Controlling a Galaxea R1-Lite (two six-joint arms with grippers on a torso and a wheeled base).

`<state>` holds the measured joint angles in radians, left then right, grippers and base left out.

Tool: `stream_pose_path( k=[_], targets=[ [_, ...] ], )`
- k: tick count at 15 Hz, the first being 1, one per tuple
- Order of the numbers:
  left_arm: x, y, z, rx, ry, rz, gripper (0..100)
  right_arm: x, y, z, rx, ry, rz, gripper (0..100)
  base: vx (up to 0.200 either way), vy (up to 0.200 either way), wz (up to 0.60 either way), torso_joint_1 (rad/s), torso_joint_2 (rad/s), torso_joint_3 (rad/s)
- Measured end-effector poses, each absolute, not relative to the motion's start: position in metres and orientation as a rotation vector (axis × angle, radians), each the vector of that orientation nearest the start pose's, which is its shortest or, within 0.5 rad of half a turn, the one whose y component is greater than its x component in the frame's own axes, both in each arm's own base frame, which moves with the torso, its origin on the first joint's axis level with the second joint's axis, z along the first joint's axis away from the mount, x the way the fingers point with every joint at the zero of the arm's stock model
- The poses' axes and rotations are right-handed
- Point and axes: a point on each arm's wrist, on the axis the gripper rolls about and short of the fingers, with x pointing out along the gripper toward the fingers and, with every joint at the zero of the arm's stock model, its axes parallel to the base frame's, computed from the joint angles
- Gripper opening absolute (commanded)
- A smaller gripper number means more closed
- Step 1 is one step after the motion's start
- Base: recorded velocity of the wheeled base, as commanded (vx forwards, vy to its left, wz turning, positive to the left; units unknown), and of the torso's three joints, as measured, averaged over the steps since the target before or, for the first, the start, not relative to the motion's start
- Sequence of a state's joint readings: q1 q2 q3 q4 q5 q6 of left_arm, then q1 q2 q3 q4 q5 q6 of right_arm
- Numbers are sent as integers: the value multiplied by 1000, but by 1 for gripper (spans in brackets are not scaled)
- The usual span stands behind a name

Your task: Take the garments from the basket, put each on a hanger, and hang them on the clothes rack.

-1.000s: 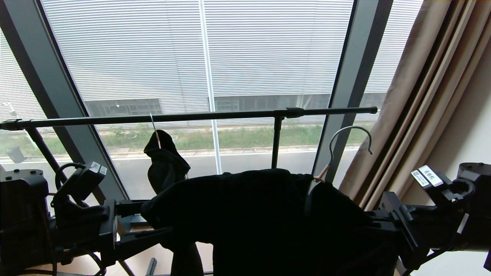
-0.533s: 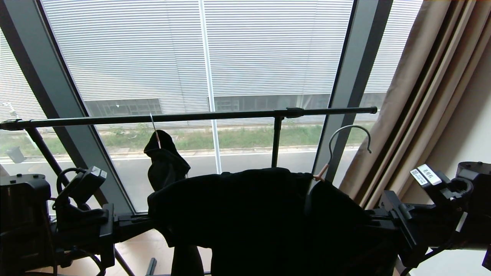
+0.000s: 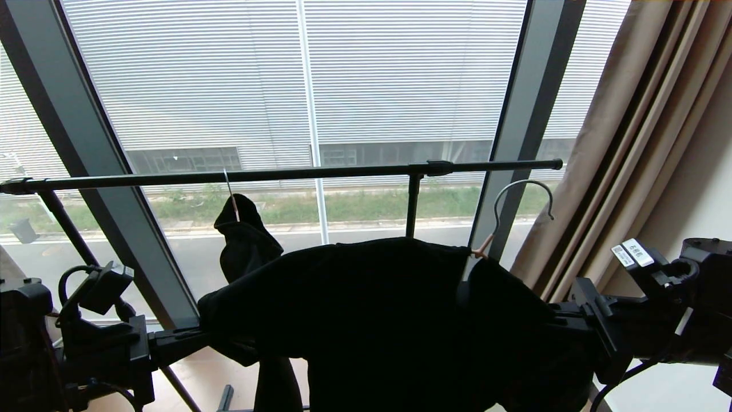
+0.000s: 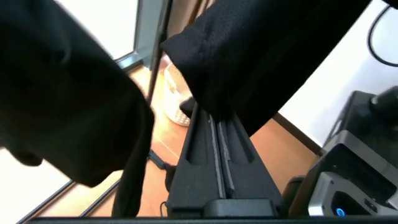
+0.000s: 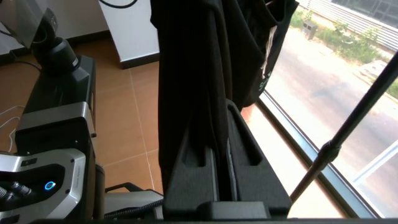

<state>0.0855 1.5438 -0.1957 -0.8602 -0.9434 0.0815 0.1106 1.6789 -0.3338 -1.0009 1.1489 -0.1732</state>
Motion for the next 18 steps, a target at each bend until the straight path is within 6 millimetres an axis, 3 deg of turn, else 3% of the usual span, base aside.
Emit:
stream_pose_path(
  k=[11, 18],
  targets=[
    [165, 10, 85, -210, 425, -773, 0, 230, 36, 116, 33, 199, 1227, 0, 0, 0, 0, 0, 0, 0],
    [164, 13, 81, -228, 446, -756, 0, 231, 28, 119, 48, 182, 1246, 0, 0, 0, 0, 0, 0, 0]
  ],
)
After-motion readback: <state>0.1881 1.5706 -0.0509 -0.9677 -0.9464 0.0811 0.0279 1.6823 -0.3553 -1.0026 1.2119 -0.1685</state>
